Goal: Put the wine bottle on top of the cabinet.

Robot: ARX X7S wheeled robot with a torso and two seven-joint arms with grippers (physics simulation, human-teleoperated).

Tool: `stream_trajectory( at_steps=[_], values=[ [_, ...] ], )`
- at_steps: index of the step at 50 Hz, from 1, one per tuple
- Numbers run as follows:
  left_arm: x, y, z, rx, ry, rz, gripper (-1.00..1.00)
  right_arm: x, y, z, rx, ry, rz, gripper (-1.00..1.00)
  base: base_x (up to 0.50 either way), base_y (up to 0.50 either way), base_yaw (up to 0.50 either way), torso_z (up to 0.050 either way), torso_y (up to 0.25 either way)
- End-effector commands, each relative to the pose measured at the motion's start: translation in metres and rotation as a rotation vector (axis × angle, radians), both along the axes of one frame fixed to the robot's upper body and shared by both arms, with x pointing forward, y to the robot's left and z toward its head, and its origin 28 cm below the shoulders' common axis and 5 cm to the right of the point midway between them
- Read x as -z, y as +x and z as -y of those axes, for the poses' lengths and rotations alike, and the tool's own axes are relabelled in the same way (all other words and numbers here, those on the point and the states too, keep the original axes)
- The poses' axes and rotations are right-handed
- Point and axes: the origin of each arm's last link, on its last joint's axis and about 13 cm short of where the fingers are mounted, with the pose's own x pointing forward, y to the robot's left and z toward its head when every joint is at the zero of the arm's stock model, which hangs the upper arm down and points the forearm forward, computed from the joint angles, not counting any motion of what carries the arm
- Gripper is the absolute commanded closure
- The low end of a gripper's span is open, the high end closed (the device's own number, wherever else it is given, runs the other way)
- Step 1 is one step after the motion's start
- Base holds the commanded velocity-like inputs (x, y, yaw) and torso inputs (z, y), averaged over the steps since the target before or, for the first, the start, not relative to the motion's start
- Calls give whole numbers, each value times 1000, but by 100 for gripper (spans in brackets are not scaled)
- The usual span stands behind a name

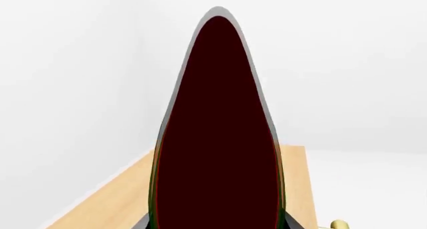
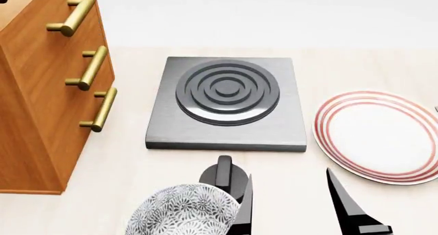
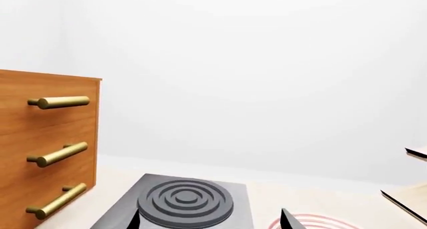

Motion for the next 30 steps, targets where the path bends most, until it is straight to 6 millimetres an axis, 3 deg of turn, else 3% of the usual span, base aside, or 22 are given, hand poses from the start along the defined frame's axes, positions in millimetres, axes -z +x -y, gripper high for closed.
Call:
stream_trajectory(
  at_steps=[1, 13, 14, 30],
  values=[
    [14, 1, -1, -9, -25, -33, 100, 0, 0, 0, -2, -1, 0, -100, 0, 0, 0, 0, 0],
    [13, 2, -1, -10, -27, -31, 100, 0, 0, -1, -2, -2, -4, -100, 1, 0, 0, 0, 0],
    [13, 2, -1, -12, -26, -31, -100, 0, 0, -1, -2, -3, -4, -100, 0, 0, 0, 0, 0],
    [12, 1, -3, -31, -25, -31, -100, 1, 0, -1, 0, -4, -6, -100, 0, 0, 0, 0, 0]
  ],
)
